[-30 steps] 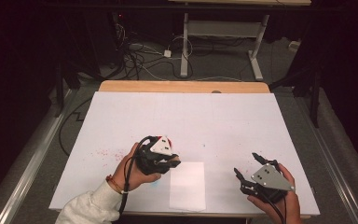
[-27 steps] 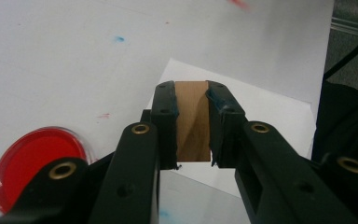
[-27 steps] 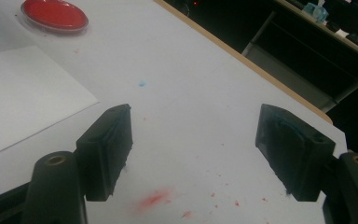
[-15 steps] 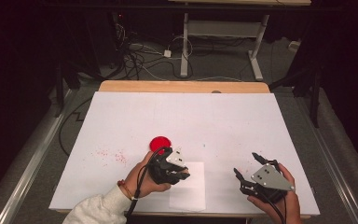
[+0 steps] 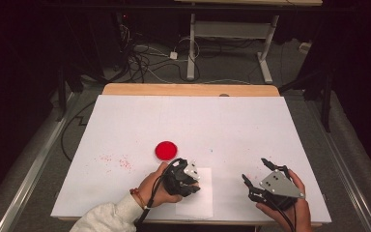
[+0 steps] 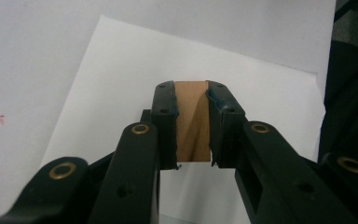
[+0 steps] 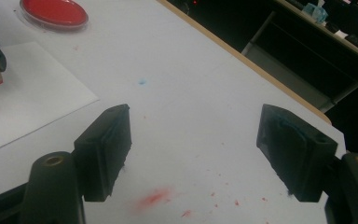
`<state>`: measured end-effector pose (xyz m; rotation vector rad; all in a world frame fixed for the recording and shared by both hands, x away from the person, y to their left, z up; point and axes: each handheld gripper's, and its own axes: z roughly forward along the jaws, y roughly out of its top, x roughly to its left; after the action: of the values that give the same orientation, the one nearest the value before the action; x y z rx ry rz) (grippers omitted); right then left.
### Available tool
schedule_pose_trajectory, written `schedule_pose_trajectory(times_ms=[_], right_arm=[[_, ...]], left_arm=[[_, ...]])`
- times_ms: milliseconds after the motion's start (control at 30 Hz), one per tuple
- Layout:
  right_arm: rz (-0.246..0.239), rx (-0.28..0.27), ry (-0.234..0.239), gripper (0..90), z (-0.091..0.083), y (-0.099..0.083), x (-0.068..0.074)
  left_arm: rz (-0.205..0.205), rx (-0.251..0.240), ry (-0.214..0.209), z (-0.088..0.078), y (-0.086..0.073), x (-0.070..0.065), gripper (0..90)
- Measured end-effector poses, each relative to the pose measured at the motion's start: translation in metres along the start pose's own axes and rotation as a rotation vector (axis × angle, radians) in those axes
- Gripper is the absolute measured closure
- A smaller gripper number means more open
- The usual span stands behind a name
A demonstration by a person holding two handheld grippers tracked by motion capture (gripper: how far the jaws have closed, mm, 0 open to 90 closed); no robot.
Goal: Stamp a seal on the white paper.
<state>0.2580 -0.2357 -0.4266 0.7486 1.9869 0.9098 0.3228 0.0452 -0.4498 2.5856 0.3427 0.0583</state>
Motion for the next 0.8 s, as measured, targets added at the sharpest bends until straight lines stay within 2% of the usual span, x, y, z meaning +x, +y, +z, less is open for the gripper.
schedule_pose_trajectory(times_ms=[133, 367, 467, 800], right_arm=[[0.007, -0.001, -0.004, 26.6, -0.001, 0.000, -0.001], [0.002, 0.000, -0.003, 26.5, 0.000, 0.000, 0.000], [-0.002, 0.003, -0.002, 26.5, 0.000, 0.000, 0.001], [-0.008, 0.009, 0.006, 26.5, 0.002, 0.000, 0.002]], left_arm=[[0.004, 0.028, 0.002, 0.009, 0.000, 0.001, 73.4], [-0.002, 0.030, 0.001, 0.012, 0.000, 0.001, 73.5], [-0.014, 0.022, -0.014, 0.012, -0.001, 0.003, 73.5], [-0.006, 0.033, 0.004, 0.013, 0.000, 0.000, 73.5]])
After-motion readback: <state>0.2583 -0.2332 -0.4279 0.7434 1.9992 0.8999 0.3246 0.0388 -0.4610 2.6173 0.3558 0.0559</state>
